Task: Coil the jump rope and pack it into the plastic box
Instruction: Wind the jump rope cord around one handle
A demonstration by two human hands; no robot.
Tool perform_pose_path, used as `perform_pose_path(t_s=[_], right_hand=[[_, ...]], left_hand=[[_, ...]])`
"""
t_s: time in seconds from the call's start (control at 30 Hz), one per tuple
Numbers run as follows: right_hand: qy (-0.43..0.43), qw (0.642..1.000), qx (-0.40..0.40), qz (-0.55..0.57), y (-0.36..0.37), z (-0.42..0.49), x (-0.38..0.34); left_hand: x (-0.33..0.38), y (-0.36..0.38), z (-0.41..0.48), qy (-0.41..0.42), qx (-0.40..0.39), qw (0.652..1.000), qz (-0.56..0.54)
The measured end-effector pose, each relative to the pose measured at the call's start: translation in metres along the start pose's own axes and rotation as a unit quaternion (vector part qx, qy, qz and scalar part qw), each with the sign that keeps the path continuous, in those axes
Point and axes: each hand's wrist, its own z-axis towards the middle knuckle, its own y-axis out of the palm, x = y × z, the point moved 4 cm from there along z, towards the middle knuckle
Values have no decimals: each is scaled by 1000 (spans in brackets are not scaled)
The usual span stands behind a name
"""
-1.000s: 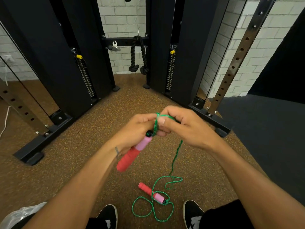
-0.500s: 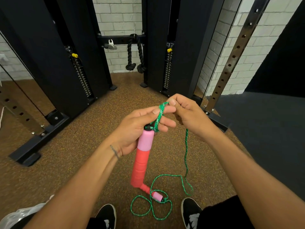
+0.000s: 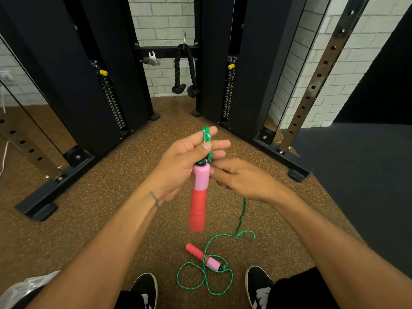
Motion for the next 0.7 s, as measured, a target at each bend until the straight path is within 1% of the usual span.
perform_pose_path(t_s=[0.07, 0.17, 0.27, 0.4, 0.47, 0.63, 0.7], right_hand=[[-11, 1000, -6, -26, 0, -2, -4], [-24, 999, -7, -31, -4, -5, -7], [-40, 999, 0, -8, -7, -9, -11], [-44, 997, 31, 53, -12, -11, -8], [-57, 996, 43, 61, -16, -11, -10], [-87, 995, 53, 21, -13, -11, -13], [-94, 994, 59, 3, -12, -10, -15]], left_hand=[[-2, -4, 2, 2, 25, 999, 27], [-4, -9, 4, 8, 49, 996, 73], [-8, -8, 3, 8, 36, 992, 122], [-8, -13, 8, 27, 61, 979, 192], [-7, -14, 9, 35, 62, 975, 212], [-11, -11, 9, 44, 88, 971, 219], [-12, -9, 9, 50, 75, 962, 257]])
